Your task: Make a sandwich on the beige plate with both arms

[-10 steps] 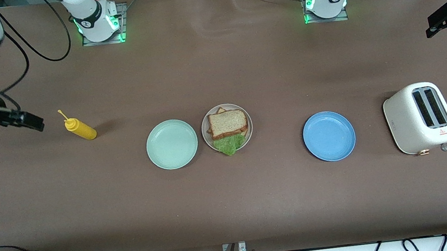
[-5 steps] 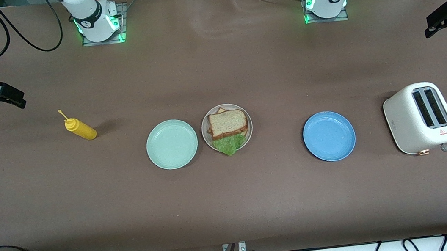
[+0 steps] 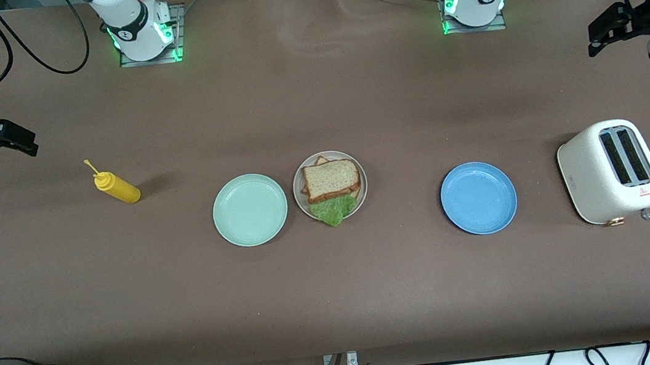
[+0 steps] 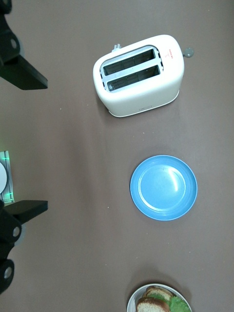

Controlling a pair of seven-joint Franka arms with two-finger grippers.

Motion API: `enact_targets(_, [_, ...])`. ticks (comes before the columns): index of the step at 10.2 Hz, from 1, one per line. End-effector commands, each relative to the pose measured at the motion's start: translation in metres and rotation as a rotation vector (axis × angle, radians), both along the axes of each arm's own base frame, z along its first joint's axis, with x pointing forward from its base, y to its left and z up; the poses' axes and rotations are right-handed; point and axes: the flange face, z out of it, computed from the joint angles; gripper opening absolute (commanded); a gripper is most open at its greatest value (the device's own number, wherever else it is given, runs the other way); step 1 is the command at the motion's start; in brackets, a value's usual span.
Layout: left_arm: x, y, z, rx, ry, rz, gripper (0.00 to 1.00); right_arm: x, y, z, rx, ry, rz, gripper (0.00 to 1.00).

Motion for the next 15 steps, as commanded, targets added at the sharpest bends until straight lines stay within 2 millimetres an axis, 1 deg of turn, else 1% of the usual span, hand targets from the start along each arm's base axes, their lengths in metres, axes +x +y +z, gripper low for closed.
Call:
enact_targets(1, [-0.004,0.002,0.007,-0.008,-0.001,0.01,1.0,-0.003,-0.001,0.0,0.016,-0.001,0.006,1.0])
enact_targets(3, [-0.004,0.004,0.007,-0.008,-0.002,0.011,1.0,-0.002,-0.001,-0.001,0.017,-0.001,0.008,1.0])
enact_targets(5, [-0.004,0.002,0.007,-0.01,-0.002,0.008,1.0,0.001,-0.001,-0.007,0.018,0.005,0.01,1.0])
enact_targets(6, [-0.003,-0.001,0.007,-0.01,-0.007,0.004,1.0,0.002,-0.001,-0.007,0.018,0.005,0.01,1.0])
enact_targets(8, [-0.004,-0.001,0.008,-0.008,-0.006,0.004,1.0,0.002,-0.002,-0.006,0.019,0.002,0.008,1.0])
enact_targets(9, [-0.003,0.007,0.008,-0.008,-0.006,0.017,1.0,0.003,-0.001,-0.008,0.021,-0.001,0.011,1.0])
enact_targets(12, [-0.002,0.013,0.009,0.001,-0.011,0.029,1.0,0.006,0.0,-0.01,0.022,-0.002,0.014,1.0])
enact_targets(14, [-0.002,0.025,0.009,-0.004,-0.013,0.05,1.0,0.008,0.001,-0.012,0.035,-0.01,0.015,1.0])
enact_targets(15, [0.001,0.024,0.006,-0.006,-0.013,0.048,1.0,0.011,0.001,-0.013,0.053,-0.02,0.015,1.0])
